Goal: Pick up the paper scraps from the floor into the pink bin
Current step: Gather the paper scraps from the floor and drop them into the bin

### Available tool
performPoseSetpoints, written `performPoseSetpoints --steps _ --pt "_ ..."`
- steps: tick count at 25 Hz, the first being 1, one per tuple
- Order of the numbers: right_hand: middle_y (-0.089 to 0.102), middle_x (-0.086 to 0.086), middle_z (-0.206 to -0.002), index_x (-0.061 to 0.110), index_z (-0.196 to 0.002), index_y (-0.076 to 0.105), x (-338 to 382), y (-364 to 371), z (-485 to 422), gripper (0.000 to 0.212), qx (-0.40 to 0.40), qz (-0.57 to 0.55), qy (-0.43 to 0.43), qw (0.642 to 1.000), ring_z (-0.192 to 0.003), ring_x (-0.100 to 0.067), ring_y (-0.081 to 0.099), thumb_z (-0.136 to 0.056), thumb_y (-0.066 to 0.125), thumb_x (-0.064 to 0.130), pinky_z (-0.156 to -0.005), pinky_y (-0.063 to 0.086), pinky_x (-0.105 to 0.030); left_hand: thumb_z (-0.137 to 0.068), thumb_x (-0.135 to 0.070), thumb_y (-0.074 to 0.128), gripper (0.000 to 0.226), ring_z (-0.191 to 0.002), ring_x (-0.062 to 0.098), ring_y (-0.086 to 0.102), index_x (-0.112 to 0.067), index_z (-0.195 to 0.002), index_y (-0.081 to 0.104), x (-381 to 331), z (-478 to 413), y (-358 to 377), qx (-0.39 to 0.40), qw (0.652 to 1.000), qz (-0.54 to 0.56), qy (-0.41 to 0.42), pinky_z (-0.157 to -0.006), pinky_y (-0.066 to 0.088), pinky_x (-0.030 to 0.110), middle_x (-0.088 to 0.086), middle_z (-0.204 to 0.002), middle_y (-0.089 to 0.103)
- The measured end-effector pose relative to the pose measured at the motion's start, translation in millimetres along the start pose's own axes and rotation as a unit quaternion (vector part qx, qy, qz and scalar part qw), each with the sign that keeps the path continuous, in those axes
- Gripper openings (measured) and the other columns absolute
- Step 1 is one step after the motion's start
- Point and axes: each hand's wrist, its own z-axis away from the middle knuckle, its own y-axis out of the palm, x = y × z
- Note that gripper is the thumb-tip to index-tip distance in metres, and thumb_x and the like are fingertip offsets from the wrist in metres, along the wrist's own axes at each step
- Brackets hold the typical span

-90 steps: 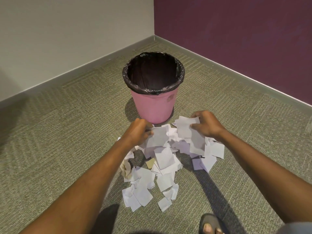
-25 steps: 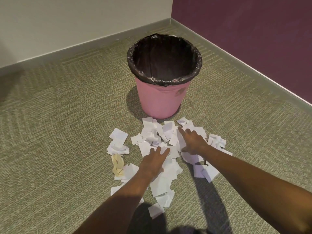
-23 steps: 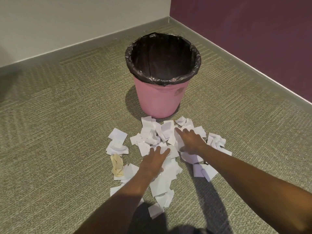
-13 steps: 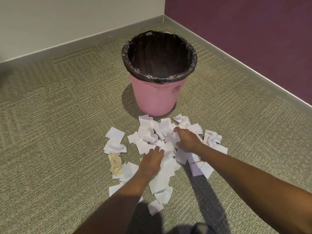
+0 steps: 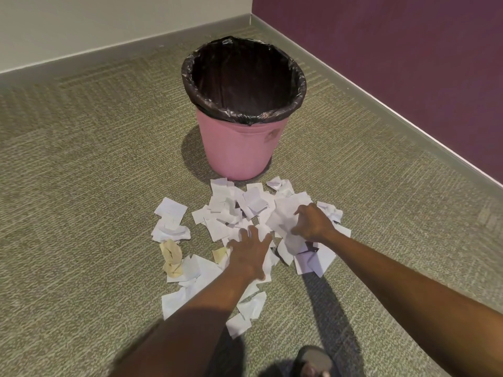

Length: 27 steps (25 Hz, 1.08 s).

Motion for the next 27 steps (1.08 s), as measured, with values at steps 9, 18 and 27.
performPoseSetpoints --steps 9,18,27 --pt "0.051 -0.013 -0.123 0.013 -0.129 0.044 7.7 25.3 1.5 0.064 -0.026 0.036 -0.037 0.998 -0.116 -0.033 0.053 -0.079 0.077 0.036 -0.089 0.049 -0.043 -0.088 0.005 0.054 0.065 -0.125 0.033 0.044 -0.029 -0.143 0.045 16.1 3.6 -17.4 -0.067 0.994 0.053 0.061 -0.092 0.044 0.043 0.009 -0.141 0.04" --pt "0.066 -0.012 -0.094 0.021 -0.081 0.058 12.3 8.1 12.2 0.013 -0.059 -0.086 -0.013 0.994 -0.095 -0.032 0.062 -0.083 0.07 0.018 -0.072 0.043 -0.032 -0.082 0.008 0.055 0.04 -0.077 0.021 0.067 -0.02 -0.102 0.077 35.2 5.1 -33.2 -0.192 0.92 0.339 0.04 -0.064 0.052 0.032 0.007 -0.087 0.073" --pt "0.075 -0.009 -0.092 0.007 -0.099 0.073 32.3 -62.3 42.8 0.024 -0.14 -0.303 -0.045 0.941 -0.078 -0.023 0.072 -0.079 0.079 0.019 -0.067 0.06 -0.036 -0.078 -0.008 0.078 0.01 -0.063 0.015 0.055 -0.005 -0.088 0.077 69.0 37.9 -117.9 -0.295 0.805 0.511 -0.063 -0.056 0.044 0.028 0.008 -0.074 0.07"
